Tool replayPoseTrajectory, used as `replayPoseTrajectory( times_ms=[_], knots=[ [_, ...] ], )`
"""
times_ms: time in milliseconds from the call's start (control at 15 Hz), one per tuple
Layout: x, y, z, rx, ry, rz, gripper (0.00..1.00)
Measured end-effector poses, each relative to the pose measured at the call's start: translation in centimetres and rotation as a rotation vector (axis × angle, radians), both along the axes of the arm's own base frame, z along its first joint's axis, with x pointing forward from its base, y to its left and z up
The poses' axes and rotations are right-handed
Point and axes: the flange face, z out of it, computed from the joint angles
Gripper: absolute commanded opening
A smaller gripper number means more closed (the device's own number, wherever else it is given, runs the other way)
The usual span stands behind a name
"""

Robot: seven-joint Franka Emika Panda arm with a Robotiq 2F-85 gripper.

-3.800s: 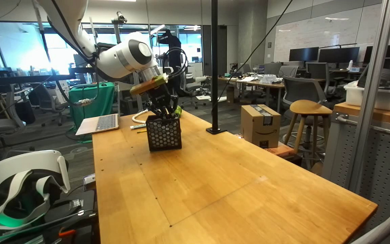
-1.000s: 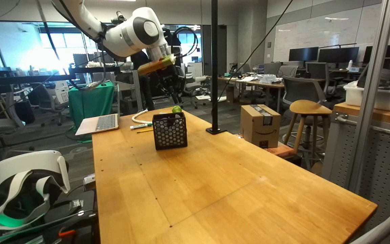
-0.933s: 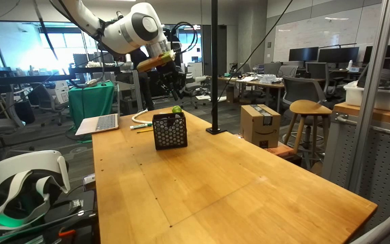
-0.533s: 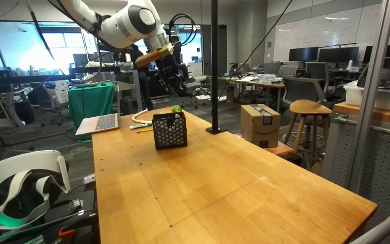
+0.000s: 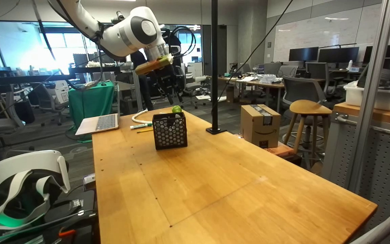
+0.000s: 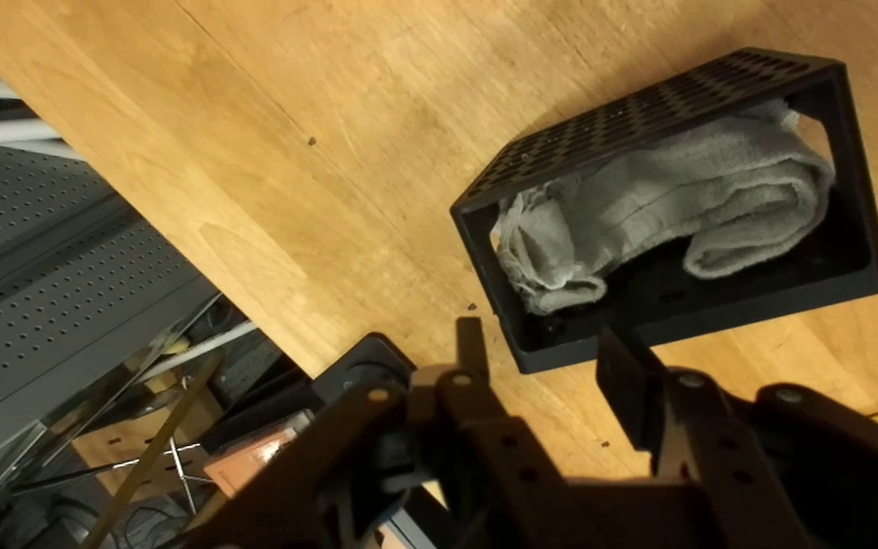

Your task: Put the towel in the box

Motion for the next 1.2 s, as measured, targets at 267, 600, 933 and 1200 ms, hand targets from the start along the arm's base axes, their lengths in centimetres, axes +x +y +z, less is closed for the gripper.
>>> replayPoseTrajectory(
  times_ms=[267,600,933,1200],
  knots=[
    [-0.3,0.5,-2.0,-0.021,0.035,0.04,0.15],
    [0.0,0.6,-4.0,-0.066,0.051,0.099,0.19],
    [0.5,0.5,-6.9,-0.123,0.066,0.142,0.17],
    [0.6,0.5,-9.8,-0.142,0.116,0.169,0.18]
  ],
)
